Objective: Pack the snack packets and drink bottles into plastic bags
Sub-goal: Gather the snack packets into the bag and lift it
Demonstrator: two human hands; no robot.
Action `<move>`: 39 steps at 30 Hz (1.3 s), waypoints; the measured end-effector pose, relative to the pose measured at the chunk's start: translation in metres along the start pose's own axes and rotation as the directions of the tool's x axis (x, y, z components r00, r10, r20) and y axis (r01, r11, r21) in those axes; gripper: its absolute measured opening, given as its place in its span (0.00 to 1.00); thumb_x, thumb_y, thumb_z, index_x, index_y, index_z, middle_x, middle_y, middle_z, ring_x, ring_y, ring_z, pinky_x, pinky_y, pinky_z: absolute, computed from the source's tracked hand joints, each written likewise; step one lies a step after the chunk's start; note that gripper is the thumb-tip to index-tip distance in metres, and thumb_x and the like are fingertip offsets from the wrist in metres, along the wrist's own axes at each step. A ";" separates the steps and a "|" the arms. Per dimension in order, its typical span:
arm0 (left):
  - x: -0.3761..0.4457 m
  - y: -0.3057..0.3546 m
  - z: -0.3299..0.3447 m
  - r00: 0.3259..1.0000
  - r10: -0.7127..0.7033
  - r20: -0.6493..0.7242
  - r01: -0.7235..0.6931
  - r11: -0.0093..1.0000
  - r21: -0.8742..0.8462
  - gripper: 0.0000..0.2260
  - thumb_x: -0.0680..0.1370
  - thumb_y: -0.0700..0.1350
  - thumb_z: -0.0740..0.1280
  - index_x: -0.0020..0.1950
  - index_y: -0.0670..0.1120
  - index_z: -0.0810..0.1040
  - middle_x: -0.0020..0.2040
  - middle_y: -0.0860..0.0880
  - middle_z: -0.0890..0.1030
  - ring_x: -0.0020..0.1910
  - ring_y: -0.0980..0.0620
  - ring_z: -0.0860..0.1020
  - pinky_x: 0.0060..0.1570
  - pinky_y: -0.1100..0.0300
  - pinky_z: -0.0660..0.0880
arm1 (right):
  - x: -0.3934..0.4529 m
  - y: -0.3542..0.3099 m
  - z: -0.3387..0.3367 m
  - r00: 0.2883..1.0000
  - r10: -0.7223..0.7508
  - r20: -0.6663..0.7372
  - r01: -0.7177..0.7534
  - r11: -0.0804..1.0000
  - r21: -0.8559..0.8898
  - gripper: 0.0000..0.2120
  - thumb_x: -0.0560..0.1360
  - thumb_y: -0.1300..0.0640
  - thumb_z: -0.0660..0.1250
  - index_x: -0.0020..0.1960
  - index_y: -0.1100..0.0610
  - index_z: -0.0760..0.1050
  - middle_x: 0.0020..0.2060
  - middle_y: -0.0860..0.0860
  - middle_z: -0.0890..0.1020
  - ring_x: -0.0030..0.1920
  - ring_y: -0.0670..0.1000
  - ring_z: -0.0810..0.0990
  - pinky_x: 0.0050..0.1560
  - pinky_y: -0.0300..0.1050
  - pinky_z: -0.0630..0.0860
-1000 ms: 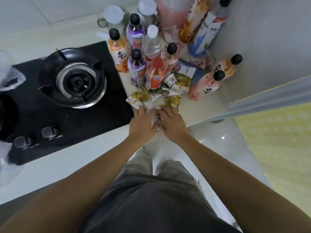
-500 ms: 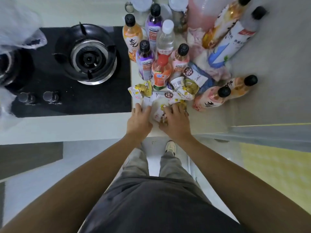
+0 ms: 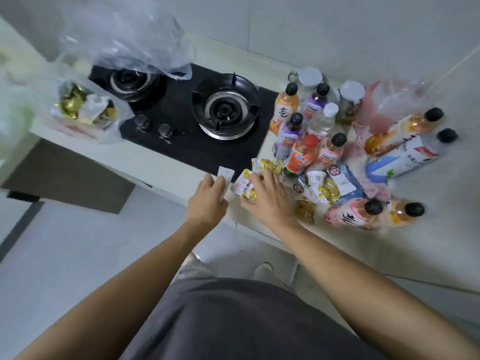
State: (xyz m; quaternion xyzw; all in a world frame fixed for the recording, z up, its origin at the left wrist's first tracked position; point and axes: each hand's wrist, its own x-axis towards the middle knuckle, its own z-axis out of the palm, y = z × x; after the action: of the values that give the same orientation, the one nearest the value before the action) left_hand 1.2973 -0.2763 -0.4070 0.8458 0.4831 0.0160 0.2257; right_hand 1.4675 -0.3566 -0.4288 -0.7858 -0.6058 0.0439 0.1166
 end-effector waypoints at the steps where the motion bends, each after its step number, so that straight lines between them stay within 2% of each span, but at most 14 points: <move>1: -0.001 -0.012 -0.011 0.999 -0.025 -0.031 0.025 1.000 -0.007 0.12 0.76 0.40 0.65 0.51 0.50 0.63 0.50 0.50 0.66 0.46 0.48 0.69 0.31 0.58 0.62 | 0.012 -0.014 -0.001 0.999 -0.037 -0.007 0.037 0.999 0.010 0.25 0.69 0.43 0.72 0.61 0.54 0.74 0.52 0.55 0.73 0.54 0.58 0.75 0.48 0.52 0.76; 3: -0.003 -0.040 -0.032 0.993 -0.079 -0.092 0.078 0.997 -0.020 0.11 0.77 0.40 0.65 0.51 0.49 0.64 0.50 0.50 0.66 0.44 0.47 0.68 0.30 0.58 0.60 | 0.035 -0.048 0.000 0.996 -0.094 -0.001 0.094 0.995 0.029 0.26 0.69 0.44 0.73 0.62 0.54 0.74 0.51 0.55 0.72 0.52 0.58 0.75 0.46 0.53 0.76; 5: -0.005 -0.072 -0.054 0.978 -0.146 -0.148 0.142 0.989 -0.036 0.09 0.77 0.40 0.65 0.53 0.48 0.66 0.49 0.50 0.66 0.42 0.47 0.67 0.30 0.57 0.62 | 0.058 -0.085 0.004 0.989 -0.146 0.007 0.145 0.989 0.038 0.25 0.69 0.43 0.73 0.61 0.54 0.74 0.50 0.54 0.72 0.49 0.57 0.74 0.41 0.52 0.76; 8: -0.011 -0.132 -0.084 0.957 -0.207 -0.204 0.199 0.978 -0.060 0.09 0.78 0.41 0.65 0.54 0.47 0.67 0.50 0.50 0.66 0.39 0.48 0.67 0.28 0.58 0.59 | 0.091 -0.149 0.014 0.975 -0.223 0.017 0.222 0.974 0.047 0.24 0.70 0.42 0.72 0.59 0.53 0.72 0.50 0.53 0.71 0.49 0.55 0.74 0.41 0.52 0.77; 10: -0.018 -0.178 -0.101 0.950 -0.208 -0.231 0.197 0.978 -0.074 0.09 0.77 0.41 0.65 0.54 0.48 0.67 0.50 0.50 0.66 0.39 0.48 0.67 0.27 0.57 0.62 | 0.113 -0.195 0.024 0.968 -0.249 0.016 0.248 0.967 0.052 0.24 0.70 0.40 0.72 0.58 0.53 0.71 0.50 0.52 0.72 0.48 0.54 0.74 0.41 0.50 0.76; 12: -0.025 -0.225 -0.118 0.941 -0.230 -0.249 0.215 0.973 -0.088 0.10 0.77 0.42 0.66 0.53 0.49 0.67 0.49 0.51 0.66 0.41 0.47 0.68 0.29 0.53 0.71 | 0.133 -0.241 0.036 0.970 -0.243 0.020 0.241 0.968 0.075 0.25 0.70 0.39 0.73 0.57 0.52 0.71 0.50 0.51 0.72 0.49 0.54 0.75 0.42 0.49 0.76; 14: -0.032 -0.269 -0.138 0.925 -0.273 -0.265 0.260 0.962 -0.086 0.10 0.77 0.43 0.67 0.53 0.50 0.67 0.48 0.51 0.66 0.41 0.48 0.69 0.32 0.50 0.76 | 0.149 -0.287 0.049 0.974 -0.223 0.029 0.218 0.969 0.116 0.25 0.70 0.38 0.73 0.58 0.52 0.70 0.51 0.51 0.72 0.50 0.54 0.75 0.42 0.50 0.77; 17: -0.033 -0.328 -0.171 0.905 -0.319 -0.280 0.298 0.948 -0.114 0.11 0.77 0.44 0.67 0.53 0.50 0.66 0.48 0.52 0.66 0.42 0.49 0.69 0.33 0.51 0.76 | 0.171 -0.348 0.067 0.977 -0.211 0.031 0.203 0.966 0.161 0.25 0.70 0.38 0.72 0.58 0.51 0.70 0.51 0.51 0.71 0.50 0.53 0.75 0.43 0.51 0.78; 20: -0.018 -0.371 -0.201 0.899 -0.331 -0.287 0.306 0.943 -0.127 0.10 0.77 0.44 0.66 0.54 0.50 0.66 0.49 0.52 0.67 0.44 0.49 0.69 0.32 0.54 0.71 | 0.190 -0.393 0.083 0.977 -0.212 0.030 0.204 0.964 0.170 0.25 0.71 0.37 0.71 0.58 0.51 0.70 0.51 0.50 0.71 0.50 0.53 0.74 0.42 0.51 0.79; 24: 0.016 -0.404 -0.226 0.916 -0.315 -0.249 0.286 0.947 -0.147 0.11 0.76 0.44 0.64 0.55 0.51 0.66 0.49 0.52 0.67 0.44 0.48 0.70 0.33 0.54 0.72 | 0.223 -0.419 0.097 0.979 -0.203 0.026 0.195 0.963 0.187 0.25 0.71 0.37 0.69 0.59 0.52 0.70 0.52 0.51 0.71 0.52 0.54 0.75 0.44 0.51 0.78; 30: 0.094 -0.450 -0.252 0.945 -0.269 -0.187 0.250 0.961 -0.118 0.13 0.76 0.46 0.64 0.58 0.48 0.66 0.51 0.50 0.68 0.44 0.47 0.70 0.34 0.54 0.68 | 0.308 -0.443 0.126 0.997 -0.080 -0.010 0.080 0.972 0.220 0.26 0.72 0.38 0.70 0.61 0.53 0.71 0.54 0.54 0.73 0.55 0.58 0.75 0.45 0.56 0.78; 35: 0.163 -0.477 -0.277 0.968 -0.223 -0.117 0.210 0.971 -0.118 0.14 0.76 0.47 0.65 0.59 0.47 0.66 0.53 0.48 0.70 0.45 0.46 0.72 0.36 0.49 0.74 | 0.377 -0.464 0.142 0.999 -0.005 0.033 -0.003 0.976 0.216 0.27 0.73 0.37 0.68 0.62 0.55 0.70 0.55 0.56 0.73 0.56 0.60 0.75 0.48 0.57 0.77; 39: 0.226 -0.495 -0.294 0.981 -0.191 -0.043 0.189 0.981 -0.039 0.17 0.74 0.43 0.66 0.60 0.45 0.66 0.53 0.47 0.68 0.46 0.46 0.69 0.37 0.51 0.66 | 0.411 -0.469 0.147 0.997 0.052 0.057 -0.061 0.986 0.152 0.25 0.73 0.40 0.71 0.60 0.55 0.71 0.54 0.56 0.73 0.55 0.60 0.75 0.43 0.54 0.76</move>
State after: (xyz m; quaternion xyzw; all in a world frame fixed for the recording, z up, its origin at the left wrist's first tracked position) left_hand 0.9441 0.2315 -0.3826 0.7911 0.5665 0.0225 0.2296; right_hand 1.1028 0.1702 -0.4308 -0.7899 -0.5810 0.1143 0.1597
